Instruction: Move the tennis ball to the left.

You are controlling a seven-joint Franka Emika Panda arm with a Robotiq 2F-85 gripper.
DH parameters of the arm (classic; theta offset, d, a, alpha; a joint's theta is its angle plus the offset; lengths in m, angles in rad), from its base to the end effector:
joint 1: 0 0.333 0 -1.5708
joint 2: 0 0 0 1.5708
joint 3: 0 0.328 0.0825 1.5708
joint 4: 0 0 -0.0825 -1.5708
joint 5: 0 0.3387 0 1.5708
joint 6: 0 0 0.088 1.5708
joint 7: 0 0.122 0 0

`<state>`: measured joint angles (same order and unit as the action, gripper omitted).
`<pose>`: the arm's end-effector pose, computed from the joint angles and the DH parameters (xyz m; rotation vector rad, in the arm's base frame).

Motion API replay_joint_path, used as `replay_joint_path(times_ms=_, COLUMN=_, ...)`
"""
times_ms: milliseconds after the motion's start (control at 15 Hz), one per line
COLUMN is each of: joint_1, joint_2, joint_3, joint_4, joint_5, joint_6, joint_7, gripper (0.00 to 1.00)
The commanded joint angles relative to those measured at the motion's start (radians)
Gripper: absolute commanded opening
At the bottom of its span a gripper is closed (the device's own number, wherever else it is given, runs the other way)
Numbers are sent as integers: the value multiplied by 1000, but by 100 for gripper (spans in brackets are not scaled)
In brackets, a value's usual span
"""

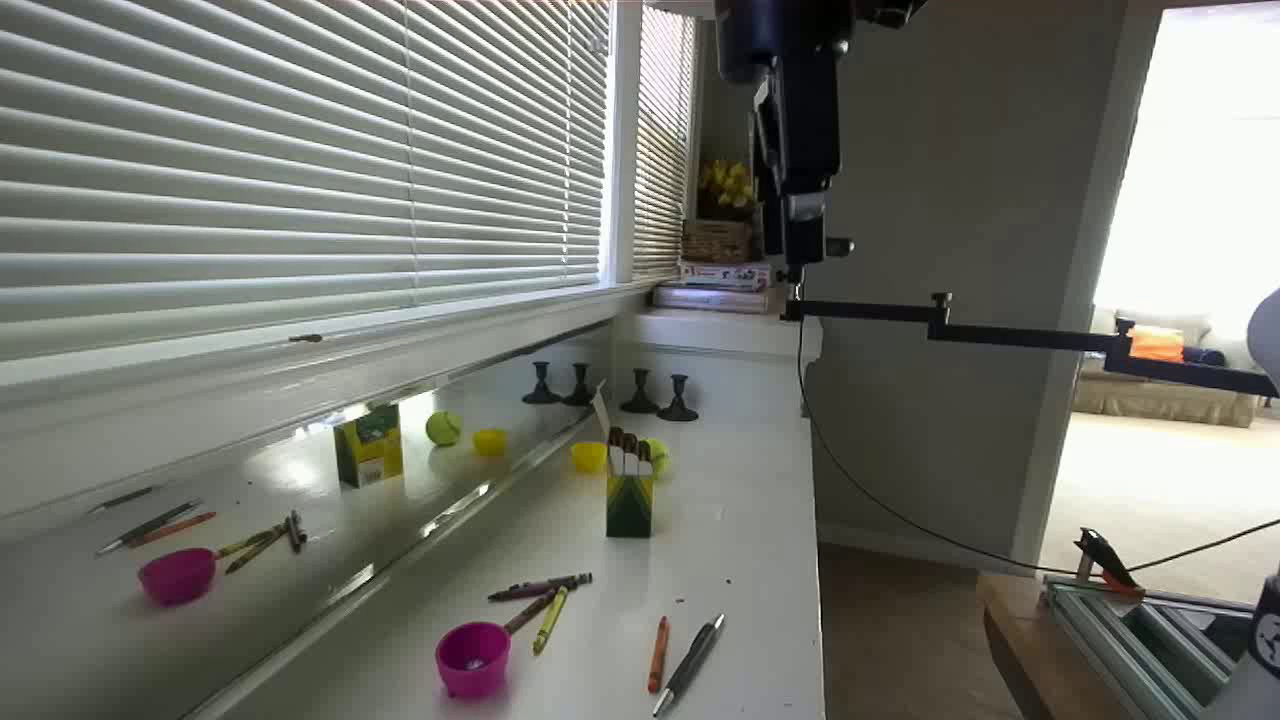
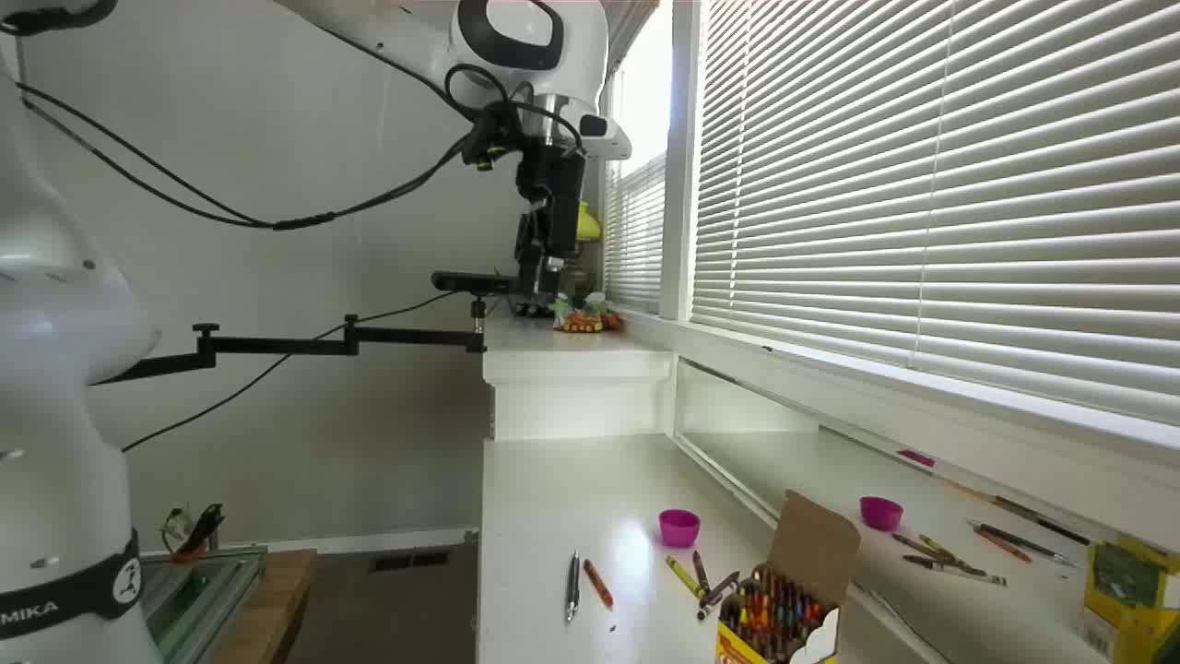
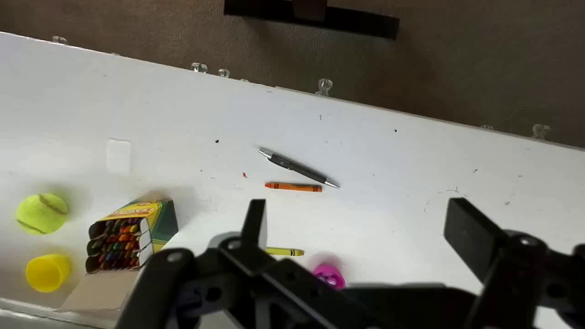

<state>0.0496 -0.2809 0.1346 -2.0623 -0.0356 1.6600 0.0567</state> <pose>0.4027 0.0769 0.5482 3.0442 0.1910 -0.1750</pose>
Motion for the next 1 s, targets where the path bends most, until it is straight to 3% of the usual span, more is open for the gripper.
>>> replay_joint_path(times_ms=0, joint_1=13, joint_2=1, joint_3=-11, joint_4=2, joint_5=-3, joint_6=-2, joint_7=3, gripper=100)
replay_joint_path(times_ms=533, joint_1=13, joint_2=1, joint_3=-11, joint_4=2, joint_5=-3, joint_6=-2, joint_7=3, gripper=100)
replay_joint_path(times_ms=933, joint_1=-59, joint_2=33, joint_3=-130, joint_4=35, joint_5=62, joint_6=35, joint_7=27, gripper=100)
